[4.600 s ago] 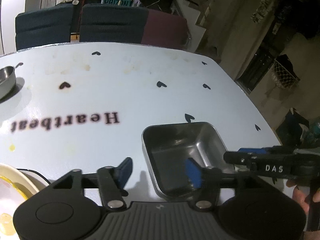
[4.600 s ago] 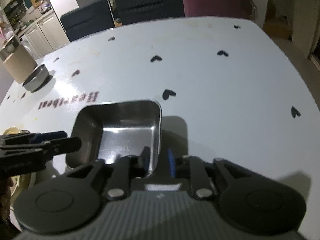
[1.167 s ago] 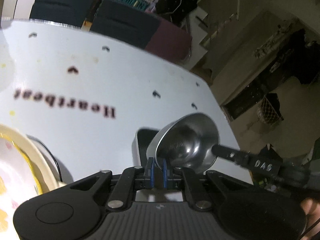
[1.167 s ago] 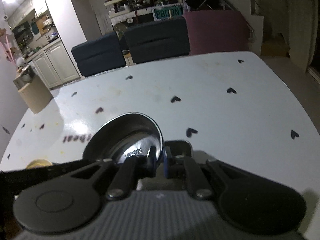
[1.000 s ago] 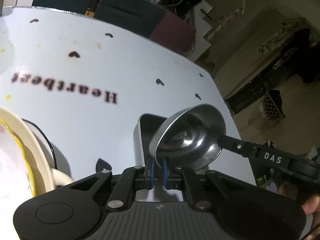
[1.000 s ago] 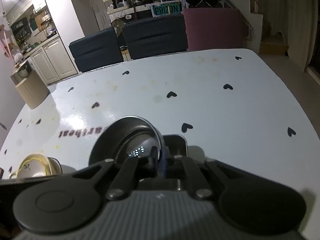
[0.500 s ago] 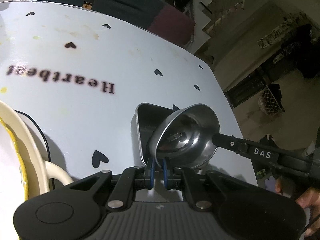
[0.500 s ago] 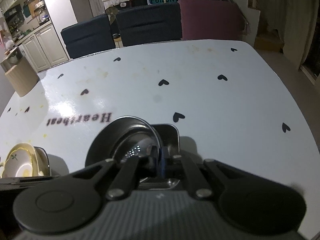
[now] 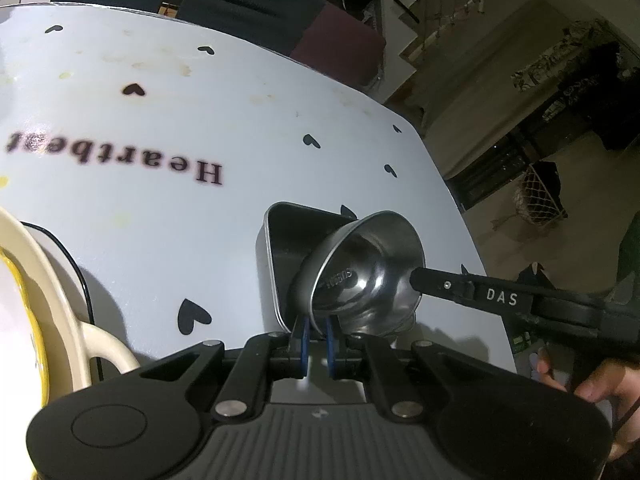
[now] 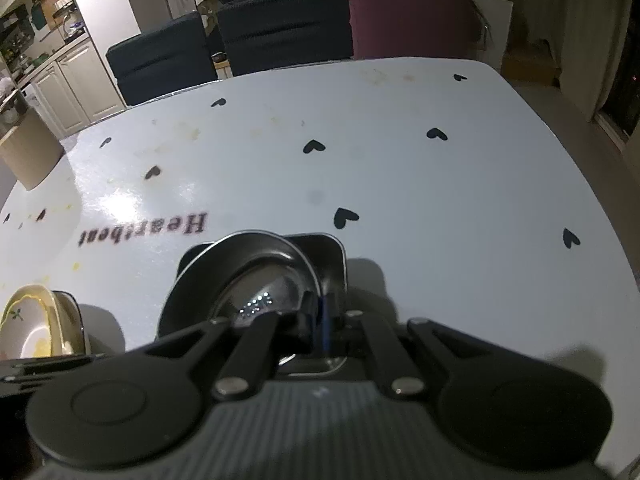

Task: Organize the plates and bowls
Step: 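Lower the round steel bowl into the rectangular steel tray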

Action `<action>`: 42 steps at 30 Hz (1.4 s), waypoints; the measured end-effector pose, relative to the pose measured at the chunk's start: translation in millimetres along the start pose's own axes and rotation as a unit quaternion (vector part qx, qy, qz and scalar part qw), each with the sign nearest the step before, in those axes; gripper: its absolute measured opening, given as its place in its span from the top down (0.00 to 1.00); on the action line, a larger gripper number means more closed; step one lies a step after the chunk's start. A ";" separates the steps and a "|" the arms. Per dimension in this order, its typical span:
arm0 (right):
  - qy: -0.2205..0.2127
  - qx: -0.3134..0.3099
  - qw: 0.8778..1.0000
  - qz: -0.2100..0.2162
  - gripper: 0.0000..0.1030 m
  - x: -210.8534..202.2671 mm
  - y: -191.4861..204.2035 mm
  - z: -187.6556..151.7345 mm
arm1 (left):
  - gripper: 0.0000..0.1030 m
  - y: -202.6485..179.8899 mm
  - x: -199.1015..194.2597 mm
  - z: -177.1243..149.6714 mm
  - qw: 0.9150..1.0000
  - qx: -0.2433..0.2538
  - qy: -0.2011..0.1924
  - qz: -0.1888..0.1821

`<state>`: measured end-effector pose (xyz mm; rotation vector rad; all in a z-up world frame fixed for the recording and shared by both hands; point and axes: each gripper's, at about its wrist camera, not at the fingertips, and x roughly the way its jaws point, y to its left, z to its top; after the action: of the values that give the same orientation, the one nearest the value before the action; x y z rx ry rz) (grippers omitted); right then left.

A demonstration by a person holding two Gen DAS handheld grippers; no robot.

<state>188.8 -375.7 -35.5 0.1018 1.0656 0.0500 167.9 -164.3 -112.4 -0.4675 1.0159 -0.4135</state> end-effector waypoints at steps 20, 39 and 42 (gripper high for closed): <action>0.013 -0.009 1.000 -0.004 0.96 33.8 8.1 18.2 | 0.92 -4.3 -8.3 0.3 1.000 0.012 -0.009 0.002; -0.024 0.014 0.999 0.028 0.83 15.9 -20.0 12.9 | 0.79 -8.6 -22.0 28.2 0.997 0.041 -0.049 0.042; -0.019 0.017 0.999 0.025 0.79 15.2 -30.3 9.0 | 0.70 -4.4 -14.5 36.6 0.997 0.040 -0.038 0.060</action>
<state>203.8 -405.0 -47.7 0.1600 1.0262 0.0749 192.7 -153.6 -83.4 -0.3463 0.9454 -0.3255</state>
